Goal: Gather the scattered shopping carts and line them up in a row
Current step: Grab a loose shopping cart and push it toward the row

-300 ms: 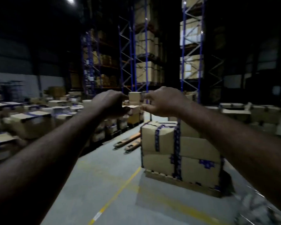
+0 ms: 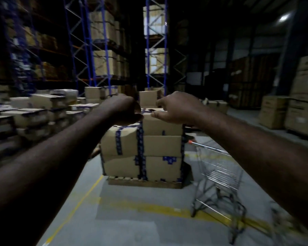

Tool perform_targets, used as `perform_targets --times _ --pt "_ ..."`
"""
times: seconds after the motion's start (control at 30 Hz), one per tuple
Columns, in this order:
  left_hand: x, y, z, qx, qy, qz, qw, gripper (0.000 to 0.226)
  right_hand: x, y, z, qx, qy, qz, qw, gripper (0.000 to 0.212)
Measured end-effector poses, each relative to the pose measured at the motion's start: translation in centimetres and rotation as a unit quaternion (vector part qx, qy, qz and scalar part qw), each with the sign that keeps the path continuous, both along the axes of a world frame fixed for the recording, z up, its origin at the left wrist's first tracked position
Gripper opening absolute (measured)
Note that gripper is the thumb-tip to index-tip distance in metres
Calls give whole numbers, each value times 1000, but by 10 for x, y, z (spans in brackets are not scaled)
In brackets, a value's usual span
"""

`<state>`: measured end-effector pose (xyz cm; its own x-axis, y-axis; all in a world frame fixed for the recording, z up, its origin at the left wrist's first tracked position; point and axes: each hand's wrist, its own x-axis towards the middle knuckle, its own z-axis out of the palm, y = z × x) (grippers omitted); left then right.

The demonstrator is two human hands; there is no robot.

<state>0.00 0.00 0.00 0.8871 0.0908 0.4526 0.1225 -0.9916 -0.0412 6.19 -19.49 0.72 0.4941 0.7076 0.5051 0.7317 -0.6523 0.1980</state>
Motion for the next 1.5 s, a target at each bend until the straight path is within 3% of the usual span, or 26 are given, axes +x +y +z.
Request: perform_targets --times 0.13,0.37,0.63,0.87,1.13,1.37,1.5 --pt "55 -63 -13 31 74 -60 995 26 45 -62 -16 -10 39 -75 996 49" --pt "172 -114 -39 46 77 -146 985 29 116 -123 -43 -8 83 -184 979 50" --pt "332 -100 -80 49 105 -237 965 28 247 -118 -87 -35 138 -275 951 64" --pt "476 -60 -122 51 177 -265 946 47 371 -104 -126 -40 212 -341 915 66" --pt "600 -71 -186 69 234 -291 925 59 483 -130 -196 -7 296 -371 880 73" --pt "718 -100 -258 62 292 -277 913 38 615 -160 -291 0 365 -355 860 74" --pt "786 -117 -305 43 328 -252 909 48 686 -178 -344 -22 401 -353 845 84"
